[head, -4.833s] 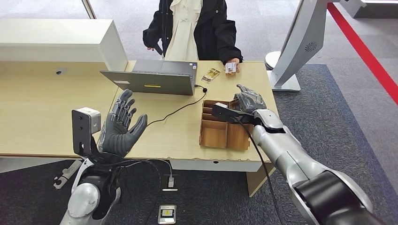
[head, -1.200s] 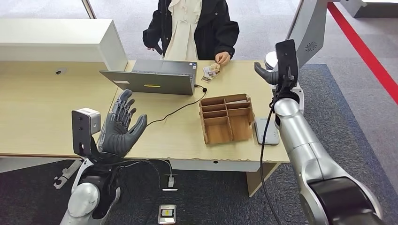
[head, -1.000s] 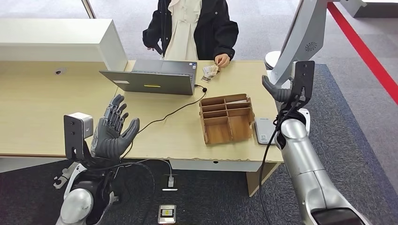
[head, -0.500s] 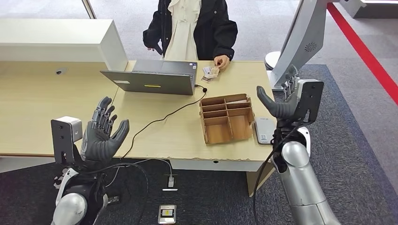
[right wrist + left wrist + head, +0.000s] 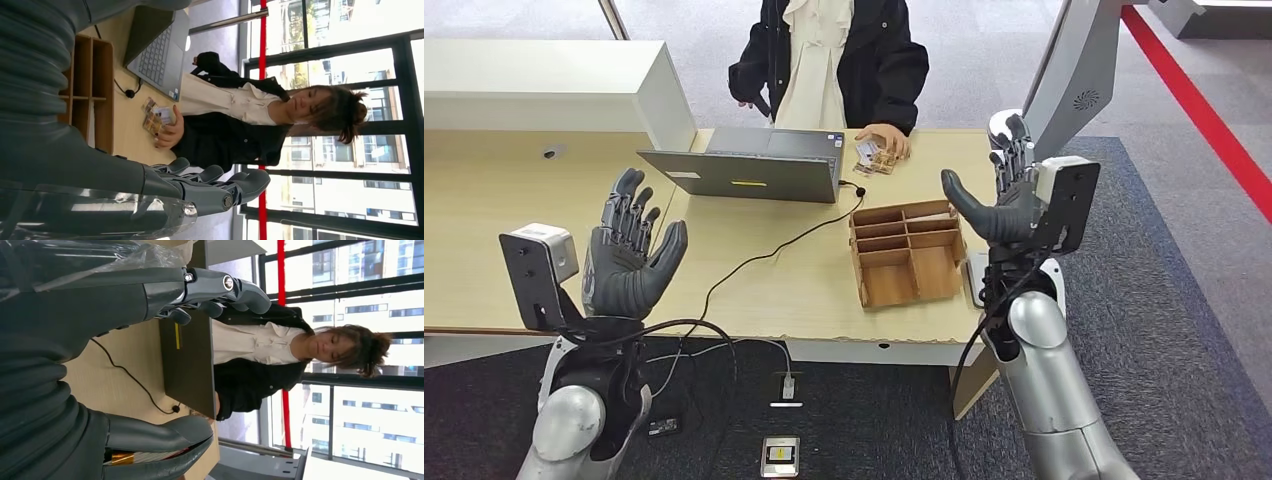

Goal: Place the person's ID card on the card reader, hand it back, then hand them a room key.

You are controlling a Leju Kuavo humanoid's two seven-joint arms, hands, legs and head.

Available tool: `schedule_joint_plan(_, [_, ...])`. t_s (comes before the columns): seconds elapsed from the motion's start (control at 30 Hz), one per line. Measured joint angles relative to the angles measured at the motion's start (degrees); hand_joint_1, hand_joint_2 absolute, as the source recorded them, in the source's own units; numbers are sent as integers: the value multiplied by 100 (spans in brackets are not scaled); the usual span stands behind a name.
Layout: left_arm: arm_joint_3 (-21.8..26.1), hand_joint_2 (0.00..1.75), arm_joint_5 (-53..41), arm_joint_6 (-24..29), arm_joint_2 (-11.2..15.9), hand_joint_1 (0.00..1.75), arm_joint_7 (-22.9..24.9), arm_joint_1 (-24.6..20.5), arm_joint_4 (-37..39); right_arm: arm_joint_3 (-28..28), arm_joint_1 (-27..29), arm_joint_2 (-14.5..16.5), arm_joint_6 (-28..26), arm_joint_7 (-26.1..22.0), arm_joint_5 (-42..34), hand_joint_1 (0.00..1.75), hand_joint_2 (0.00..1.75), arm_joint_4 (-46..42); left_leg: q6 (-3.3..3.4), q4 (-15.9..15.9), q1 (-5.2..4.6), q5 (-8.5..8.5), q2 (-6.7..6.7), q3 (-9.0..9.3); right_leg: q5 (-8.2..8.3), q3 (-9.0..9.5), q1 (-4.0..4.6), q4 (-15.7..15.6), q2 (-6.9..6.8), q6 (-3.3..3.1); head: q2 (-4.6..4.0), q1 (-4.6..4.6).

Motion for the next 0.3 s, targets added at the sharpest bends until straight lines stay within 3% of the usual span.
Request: schedule_joint_plan(0.3, [72,175,65,-292,-21,0,-156,-375,275,238,-1,211,-44,-165,-104,0,175,70,0,0,0,1,1,-1,0,0,0,1,0,0,0,1])
